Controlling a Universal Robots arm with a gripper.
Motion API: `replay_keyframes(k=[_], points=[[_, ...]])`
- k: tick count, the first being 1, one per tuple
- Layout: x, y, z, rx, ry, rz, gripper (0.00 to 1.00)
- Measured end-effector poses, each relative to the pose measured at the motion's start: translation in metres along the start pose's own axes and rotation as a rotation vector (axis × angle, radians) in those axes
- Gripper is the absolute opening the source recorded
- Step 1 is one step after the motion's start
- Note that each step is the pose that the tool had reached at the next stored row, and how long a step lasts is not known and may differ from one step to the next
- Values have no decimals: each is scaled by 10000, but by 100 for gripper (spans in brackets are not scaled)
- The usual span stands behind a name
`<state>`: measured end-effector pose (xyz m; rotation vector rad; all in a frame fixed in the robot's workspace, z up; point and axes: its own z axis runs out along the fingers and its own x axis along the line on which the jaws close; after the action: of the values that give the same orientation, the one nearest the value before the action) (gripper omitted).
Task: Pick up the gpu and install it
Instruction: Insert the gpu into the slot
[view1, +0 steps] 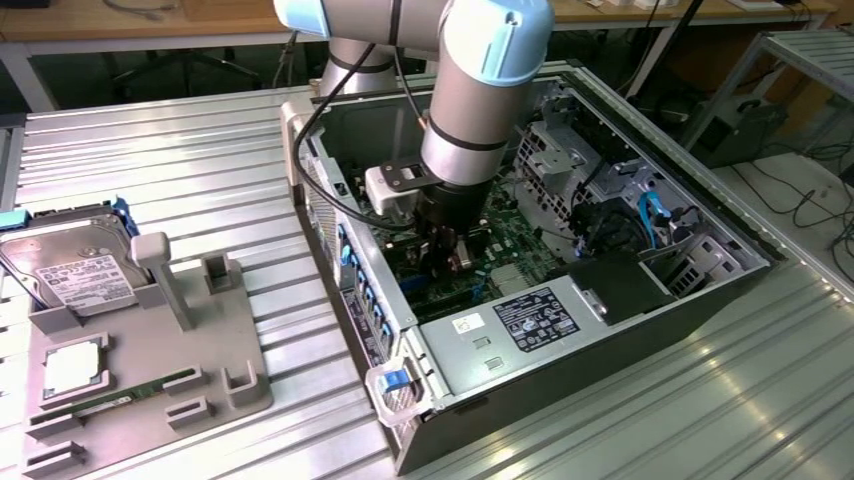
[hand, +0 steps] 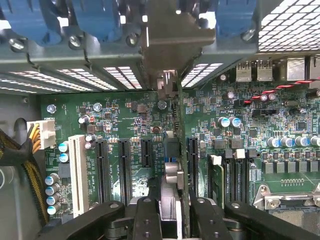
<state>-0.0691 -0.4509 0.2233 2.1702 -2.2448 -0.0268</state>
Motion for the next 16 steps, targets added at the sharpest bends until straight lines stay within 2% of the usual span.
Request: replay_keyframes(k=[10, 14, 16], points=[[-2, -49, -6, 0, 4, 2, 29], [-2, -48, -93, 24, 20, 1, 29], [-2, -47, -93, 27, 25, 10, 29]])
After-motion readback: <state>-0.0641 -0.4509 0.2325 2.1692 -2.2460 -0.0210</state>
